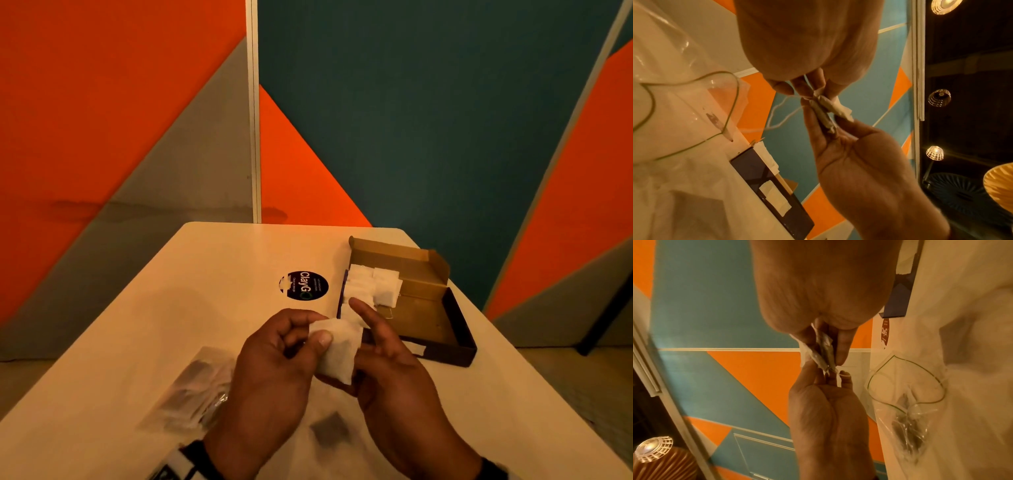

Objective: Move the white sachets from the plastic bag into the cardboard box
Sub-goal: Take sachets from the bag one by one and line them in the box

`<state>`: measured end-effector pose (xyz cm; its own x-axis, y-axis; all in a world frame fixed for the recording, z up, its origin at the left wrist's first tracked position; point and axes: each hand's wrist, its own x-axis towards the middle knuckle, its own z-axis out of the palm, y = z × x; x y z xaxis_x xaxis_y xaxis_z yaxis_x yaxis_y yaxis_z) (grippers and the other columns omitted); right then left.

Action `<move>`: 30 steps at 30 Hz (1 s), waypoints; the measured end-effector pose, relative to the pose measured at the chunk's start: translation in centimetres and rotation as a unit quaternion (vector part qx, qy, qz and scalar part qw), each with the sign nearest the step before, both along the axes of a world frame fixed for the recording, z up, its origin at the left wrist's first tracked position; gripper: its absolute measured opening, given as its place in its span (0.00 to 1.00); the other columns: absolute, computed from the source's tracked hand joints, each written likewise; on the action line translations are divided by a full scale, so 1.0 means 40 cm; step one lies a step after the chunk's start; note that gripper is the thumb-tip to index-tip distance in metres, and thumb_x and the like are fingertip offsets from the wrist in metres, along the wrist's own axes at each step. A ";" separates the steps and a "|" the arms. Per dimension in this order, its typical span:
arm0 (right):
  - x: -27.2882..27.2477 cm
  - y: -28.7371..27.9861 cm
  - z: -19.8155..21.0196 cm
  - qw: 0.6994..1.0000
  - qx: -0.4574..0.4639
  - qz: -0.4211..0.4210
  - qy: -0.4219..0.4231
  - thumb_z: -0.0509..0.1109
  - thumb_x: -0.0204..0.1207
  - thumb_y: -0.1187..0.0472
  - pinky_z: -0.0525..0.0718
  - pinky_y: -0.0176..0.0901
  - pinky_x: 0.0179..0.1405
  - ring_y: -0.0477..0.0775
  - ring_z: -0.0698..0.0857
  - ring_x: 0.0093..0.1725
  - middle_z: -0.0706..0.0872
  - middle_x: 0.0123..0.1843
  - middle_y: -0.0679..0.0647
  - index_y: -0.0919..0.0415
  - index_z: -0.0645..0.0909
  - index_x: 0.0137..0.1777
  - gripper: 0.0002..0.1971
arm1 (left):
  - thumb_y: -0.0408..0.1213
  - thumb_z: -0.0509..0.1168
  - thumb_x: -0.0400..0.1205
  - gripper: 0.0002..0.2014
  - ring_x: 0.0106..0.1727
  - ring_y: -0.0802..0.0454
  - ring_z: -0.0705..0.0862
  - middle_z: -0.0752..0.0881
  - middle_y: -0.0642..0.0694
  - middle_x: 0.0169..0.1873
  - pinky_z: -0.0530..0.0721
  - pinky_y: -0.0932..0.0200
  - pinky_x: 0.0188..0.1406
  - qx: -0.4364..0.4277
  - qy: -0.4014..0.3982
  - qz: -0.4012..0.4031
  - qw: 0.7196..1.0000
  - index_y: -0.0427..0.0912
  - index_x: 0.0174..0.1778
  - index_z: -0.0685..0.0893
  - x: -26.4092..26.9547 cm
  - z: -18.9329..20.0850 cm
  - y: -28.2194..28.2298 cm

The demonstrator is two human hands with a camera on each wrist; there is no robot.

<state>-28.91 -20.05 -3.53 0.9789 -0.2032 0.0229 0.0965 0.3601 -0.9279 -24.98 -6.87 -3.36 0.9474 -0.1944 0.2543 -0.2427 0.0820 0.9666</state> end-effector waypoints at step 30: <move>0.162 -0.331 0.100 0.939 -0.274 -0.189 0.086 0.76 0.74 0.69 0.89 0.48 0.53 0.49 0.91 0.50 0.92 0.52 0.50 0.51 0.83 0.54 0.15 | 0.46 0.69 0.81 0.24 0.74 0.45 0.71 0.72 0.45 0.73 0.73 0.45 0.75 0.661 -0.117 -0.278 0.687 0.47 0.73 0.76 -0.039 -0.070 -0.053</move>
<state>-22.42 -33.28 0.46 0.8383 -0.5402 0.0739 -0.0461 -0.2051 -0.9776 -26.54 -9.01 -6.16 0.5963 -0.7177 -0.3596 -0.6910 -0.6869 0.2252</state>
